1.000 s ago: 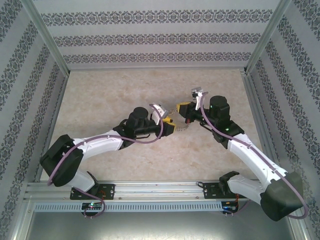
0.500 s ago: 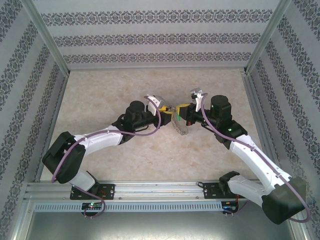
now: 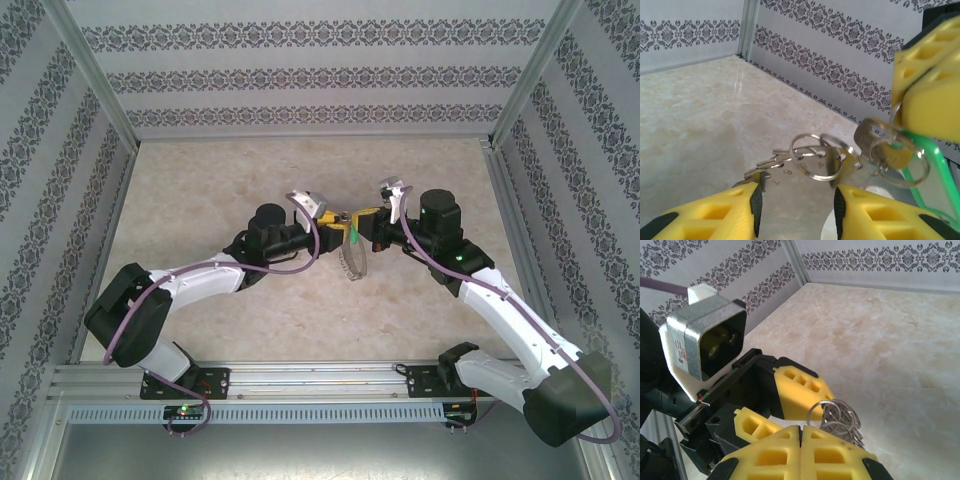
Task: Put the keys on the keyring
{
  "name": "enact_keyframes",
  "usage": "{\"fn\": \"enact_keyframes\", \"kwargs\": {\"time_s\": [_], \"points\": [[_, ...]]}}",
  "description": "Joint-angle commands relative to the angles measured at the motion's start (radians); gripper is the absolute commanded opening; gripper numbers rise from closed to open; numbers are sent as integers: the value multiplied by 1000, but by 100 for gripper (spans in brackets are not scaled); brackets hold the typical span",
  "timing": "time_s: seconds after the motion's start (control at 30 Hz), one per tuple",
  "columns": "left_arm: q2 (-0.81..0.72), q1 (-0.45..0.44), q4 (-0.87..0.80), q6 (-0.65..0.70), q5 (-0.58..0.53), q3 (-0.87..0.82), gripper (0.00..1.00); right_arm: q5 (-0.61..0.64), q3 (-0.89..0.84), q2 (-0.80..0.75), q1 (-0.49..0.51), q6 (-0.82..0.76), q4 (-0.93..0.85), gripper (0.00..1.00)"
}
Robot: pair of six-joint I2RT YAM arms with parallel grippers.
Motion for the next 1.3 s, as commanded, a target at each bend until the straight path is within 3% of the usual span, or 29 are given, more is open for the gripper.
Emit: {"fn": "enact_keyframes", "kwargs": {"time_s": [0.0, 0.3, 0.7, 0.87, 1.27], "points": [[-33, 8, 111, -32, -24, -43, 44, 1, 11, -22, -15, -8, 35, 0], [-28, 8, 204, -67, 18, -80, 45, -146, -16, -40, -100, 10, 88, 0], [35, 8, 389, -128, 137, -89, 40, -132, -18, -33, -100, 30, 97, 0], [21, 4, 448, -151, 85, -137, 37, -122, -17, -35, -100, 31, 94, 0], [-118, -89, 328, -11, -162, -193, 37, -92, -30, -35, -101, 61, 118, 0]]}}
